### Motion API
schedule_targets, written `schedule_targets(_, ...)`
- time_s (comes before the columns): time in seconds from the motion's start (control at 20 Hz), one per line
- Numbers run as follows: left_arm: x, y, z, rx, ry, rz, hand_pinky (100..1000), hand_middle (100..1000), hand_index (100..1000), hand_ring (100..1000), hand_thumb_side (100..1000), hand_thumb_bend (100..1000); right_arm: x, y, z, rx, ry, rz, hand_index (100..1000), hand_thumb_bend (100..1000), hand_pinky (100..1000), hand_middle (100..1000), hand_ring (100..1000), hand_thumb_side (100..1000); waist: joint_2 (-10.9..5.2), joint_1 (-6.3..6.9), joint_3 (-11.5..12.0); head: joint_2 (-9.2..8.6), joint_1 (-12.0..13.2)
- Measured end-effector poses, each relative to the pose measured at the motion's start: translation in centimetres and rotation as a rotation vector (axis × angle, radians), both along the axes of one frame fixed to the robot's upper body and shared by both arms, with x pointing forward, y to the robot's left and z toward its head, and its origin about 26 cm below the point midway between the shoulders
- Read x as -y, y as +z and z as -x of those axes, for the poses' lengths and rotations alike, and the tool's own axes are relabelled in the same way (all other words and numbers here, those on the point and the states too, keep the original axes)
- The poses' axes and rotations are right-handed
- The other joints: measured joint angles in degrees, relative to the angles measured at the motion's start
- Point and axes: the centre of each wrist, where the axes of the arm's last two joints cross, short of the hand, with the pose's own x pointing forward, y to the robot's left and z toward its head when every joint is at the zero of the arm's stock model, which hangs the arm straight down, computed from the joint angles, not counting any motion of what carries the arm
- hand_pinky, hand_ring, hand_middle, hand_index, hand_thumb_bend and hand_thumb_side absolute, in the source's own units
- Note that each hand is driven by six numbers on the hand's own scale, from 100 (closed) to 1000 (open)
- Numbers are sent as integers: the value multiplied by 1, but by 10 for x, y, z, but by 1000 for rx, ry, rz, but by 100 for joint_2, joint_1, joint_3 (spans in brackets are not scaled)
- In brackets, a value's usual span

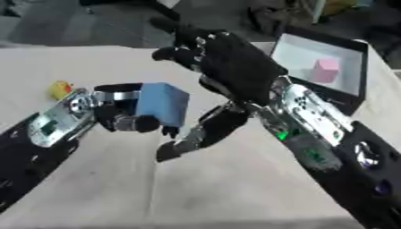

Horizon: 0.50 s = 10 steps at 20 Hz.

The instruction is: Pick up the objects with one hand, pass them to the other hand, and then place them into the box on the other side of the table.

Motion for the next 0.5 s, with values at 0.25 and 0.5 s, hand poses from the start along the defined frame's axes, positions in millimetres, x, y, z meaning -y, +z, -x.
schedule_targets(0.25, 1, -1, 0, 1, 1, 4, 639, 389, 616, 529, 769, 100, 0, -1, 0, -3, -2, -6, 782, 706, 581, 1000, 780, 901, 0, 0, 1, 0, 1)
schedule_targets(0.5, 1, 0, 0, -3, -2, 3, 639, 389, 616, 529, 766, 100, 0, -1, 0, -11, -6, -5, 782, 675, 580, 1000, 781, 899, 0, 0, 3, 0, 1)
